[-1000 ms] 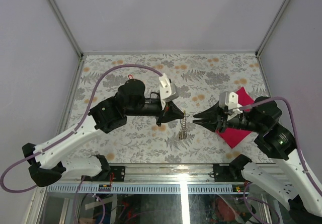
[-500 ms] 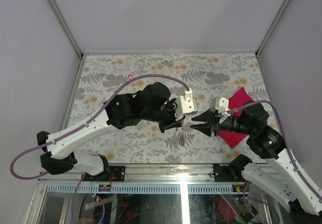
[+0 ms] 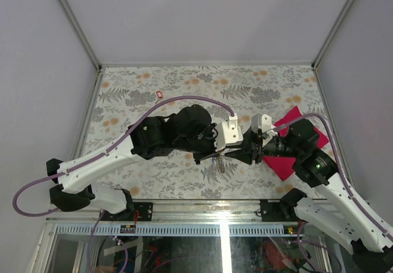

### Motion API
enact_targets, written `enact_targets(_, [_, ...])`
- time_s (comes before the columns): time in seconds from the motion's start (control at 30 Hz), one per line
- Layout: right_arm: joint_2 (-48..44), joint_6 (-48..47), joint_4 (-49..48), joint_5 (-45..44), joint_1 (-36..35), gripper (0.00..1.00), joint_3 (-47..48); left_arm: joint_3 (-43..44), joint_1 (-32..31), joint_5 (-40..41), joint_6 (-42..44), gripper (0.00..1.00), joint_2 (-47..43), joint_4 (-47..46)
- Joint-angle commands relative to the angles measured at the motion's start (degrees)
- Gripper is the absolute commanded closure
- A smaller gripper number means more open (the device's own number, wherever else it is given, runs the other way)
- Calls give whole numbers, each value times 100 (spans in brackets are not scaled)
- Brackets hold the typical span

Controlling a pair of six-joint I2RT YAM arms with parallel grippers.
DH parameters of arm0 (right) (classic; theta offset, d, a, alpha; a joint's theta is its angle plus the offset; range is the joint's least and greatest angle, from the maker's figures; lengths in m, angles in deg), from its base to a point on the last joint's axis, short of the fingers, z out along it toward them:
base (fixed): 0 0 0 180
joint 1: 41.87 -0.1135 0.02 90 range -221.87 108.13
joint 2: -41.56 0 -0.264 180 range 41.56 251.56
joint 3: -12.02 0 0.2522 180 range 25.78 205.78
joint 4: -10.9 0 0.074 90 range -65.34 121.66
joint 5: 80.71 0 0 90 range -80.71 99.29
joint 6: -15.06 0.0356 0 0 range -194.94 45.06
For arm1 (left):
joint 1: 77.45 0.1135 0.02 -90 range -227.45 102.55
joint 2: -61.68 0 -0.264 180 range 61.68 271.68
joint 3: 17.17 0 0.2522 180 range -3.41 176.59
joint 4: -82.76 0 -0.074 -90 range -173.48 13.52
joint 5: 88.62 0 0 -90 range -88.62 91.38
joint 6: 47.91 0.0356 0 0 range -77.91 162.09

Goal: Put the keys on the keyring

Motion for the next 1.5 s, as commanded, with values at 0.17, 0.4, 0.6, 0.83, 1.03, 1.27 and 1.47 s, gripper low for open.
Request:
enact_targets(0.17, [260, 180, -454, 414, 24, 67, -37, 315, -58, 102, 117, 100, 13, -66])
enact_targets(0.4, [366, 254, -645, 483, 24, 74, -64, 328, -83, 102, 117, 100, 31, -62])
enact_targets(0.6, [458, 349, -762, 602, 24, 75, -66, 338, -86, 99, 121, 100, 45, -84])
enact_targets(0.83, [523, 452, -836, 722, 24, 78, -80, 319, -93, 109, 106, 100, 46, -145])
enact_targets(1.03, [558, 484, -813, 783, 22, 90, -53, 328, -93, 111, 112, 100, 40, -146])
enact_targets(1.27, [584, 243, -179, 661, 24, 100, 351, 220, -92, 78, 82, 100, -100, -256])
enact_targets(1.47, [407, 171, 58, 650, 24, 100, 624, -342, -93, -96, -17, 88, -589, -713])
